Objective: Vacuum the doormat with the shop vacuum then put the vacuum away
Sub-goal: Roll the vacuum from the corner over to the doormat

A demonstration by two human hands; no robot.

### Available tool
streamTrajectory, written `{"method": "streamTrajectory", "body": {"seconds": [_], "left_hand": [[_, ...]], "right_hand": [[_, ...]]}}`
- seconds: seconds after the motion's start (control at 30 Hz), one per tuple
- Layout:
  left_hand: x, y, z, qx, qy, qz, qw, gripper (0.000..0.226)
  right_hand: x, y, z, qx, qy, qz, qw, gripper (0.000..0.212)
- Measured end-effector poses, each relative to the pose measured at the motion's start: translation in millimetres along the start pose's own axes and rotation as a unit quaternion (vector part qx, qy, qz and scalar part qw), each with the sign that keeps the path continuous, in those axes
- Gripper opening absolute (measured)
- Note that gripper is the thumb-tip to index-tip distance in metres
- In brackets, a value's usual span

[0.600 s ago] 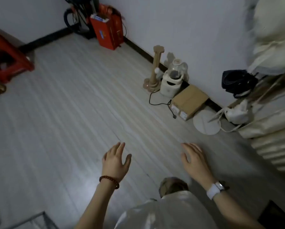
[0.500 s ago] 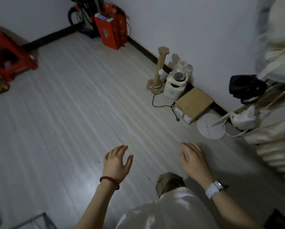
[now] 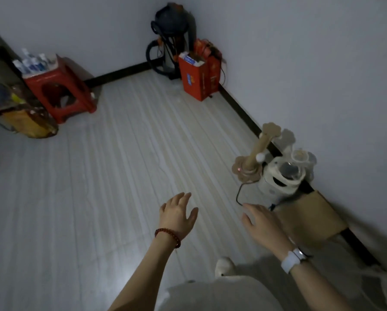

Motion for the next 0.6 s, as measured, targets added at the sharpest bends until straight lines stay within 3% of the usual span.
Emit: {"method": "streamTrajectory", "body": {"seconds": [0.13,0.3,0.43,0.6], "left_hand": [[60,81,26,0.024,-0.007,-0.048,0.999,0.056],[107,169,107,0.085,-0.019,-0.073,0.994,0.055],[136,254,180,0.127,-0.053,-0.056,0.989,0.057],[223,385,257,0.108,-0.045,-0.067,0.991,0.060]], "right_hand": [[37,97,66,0.048,-0.037,0.017,0.998,0.043],[62,219,165,0.116,-0.053,0.027,0.991,0.044],[77,315,241,0.104,-0.083,0.016,0.991,0.047],[102,431,330,0.048,-0.075,0.045,0.995,0.052]]}}
Point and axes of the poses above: each hand's wrist, its own y-axis towards the middle knuckle, its own x-axis out of the back of the hand, z = x × y, the point moved 3 cm from there along y, towards the middle knuckle, and after that the axes turned 14 degrees about -x, right-handed, at the moved point
